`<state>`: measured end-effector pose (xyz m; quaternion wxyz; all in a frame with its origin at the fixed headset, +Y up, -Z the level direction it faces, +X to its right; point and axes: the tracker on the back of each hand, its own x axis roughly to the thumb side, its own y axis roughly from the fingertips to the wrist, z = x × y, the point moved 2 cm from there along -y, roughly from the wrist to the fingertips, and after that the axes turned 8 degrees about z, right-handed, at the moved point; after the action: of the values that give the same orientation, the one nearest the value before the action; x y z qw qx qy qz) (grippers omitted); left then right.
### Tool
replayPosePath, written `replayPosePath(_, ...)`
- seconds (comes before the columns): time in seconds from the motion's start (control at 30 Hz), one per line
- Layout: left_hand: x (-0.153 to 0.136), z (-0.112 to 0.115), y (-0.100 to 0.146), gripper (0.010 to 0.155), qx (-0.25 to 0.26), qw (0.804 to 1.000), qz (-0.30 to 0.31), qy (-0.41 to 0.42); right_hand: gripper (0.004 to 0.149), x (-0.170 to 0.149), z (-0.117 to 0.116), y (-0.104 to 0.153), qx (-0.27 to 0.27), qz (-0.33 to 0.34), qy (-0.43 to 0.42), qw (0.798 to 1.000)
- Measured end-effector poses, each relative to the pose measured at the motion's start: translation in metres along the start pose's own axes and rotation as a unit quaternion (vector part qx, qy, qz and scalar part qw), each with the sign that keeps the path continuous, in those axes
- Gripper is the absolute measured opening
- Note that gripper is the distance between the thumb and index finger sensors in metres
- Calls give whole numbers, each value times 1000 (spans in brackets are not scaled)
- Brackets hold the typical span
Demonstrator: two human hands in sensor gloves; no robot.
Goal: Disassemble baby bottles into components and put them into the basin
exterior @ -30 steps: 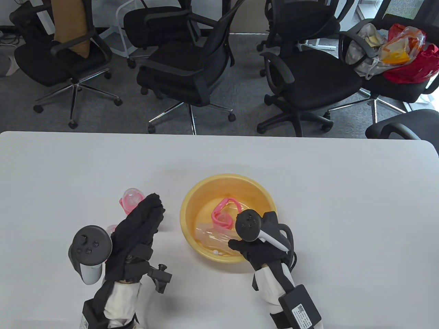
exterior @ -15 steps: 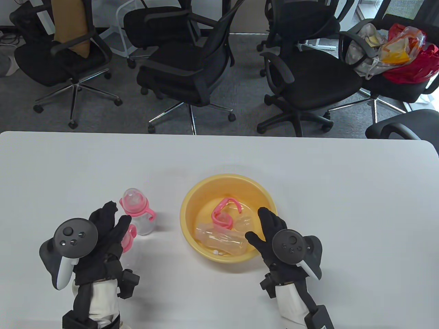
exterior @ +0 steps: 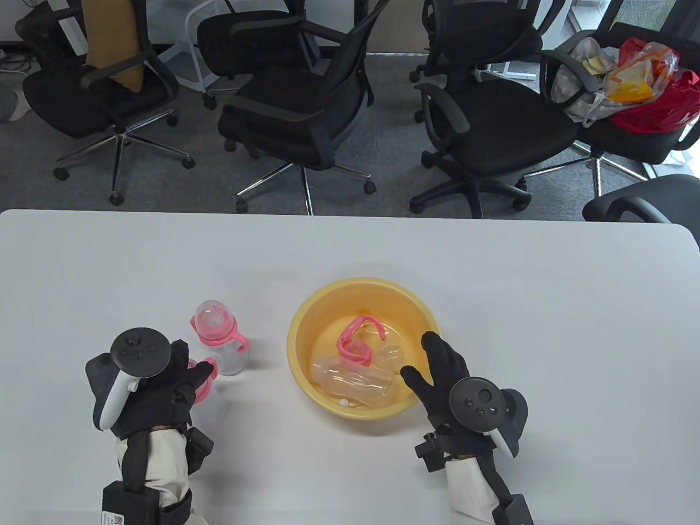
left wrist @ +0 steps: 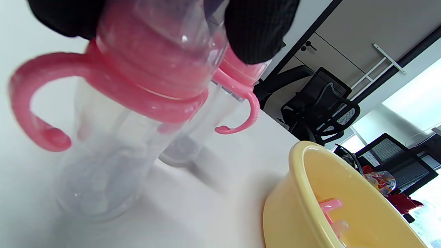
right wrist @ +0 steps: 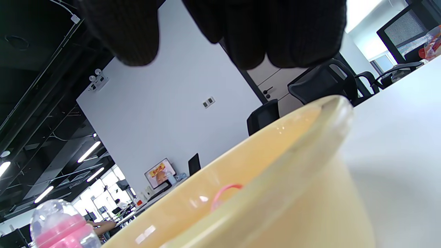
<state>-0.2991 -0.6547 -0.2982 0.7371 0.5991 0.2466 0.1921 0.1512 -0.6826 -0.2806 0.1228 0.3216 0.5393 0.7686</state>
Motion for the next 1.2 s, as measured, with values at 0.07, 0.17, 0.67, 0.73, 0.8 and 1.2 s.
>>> replayPosePath(0.07,0,0,-1,70,3,1000,2,-6,69,-2,0,0,0,-3,-4,1000)
replayPosePath(0.17,-1,-3,-1,70,21,1000,-1,-18,70,-4,2,1,-6,-7,-10,1000)
replayPosePath(0.67,7,-32,29,70,85,971,154,160,71,28,-17,1,31,49,-8,998)
replayPosePath(0.73,12,-32,30,70,92,963,172,185,72,36,-22,2,41,63,-4,997)
replayPosePath(0.8,17,-30,31,71,90,957,192,198,72,43,-26,3,48,75,-1,996)
replayPosePath(1.2,50,10,13,72,79,896,283,334,86,83,-43,11,76,149,30,985)
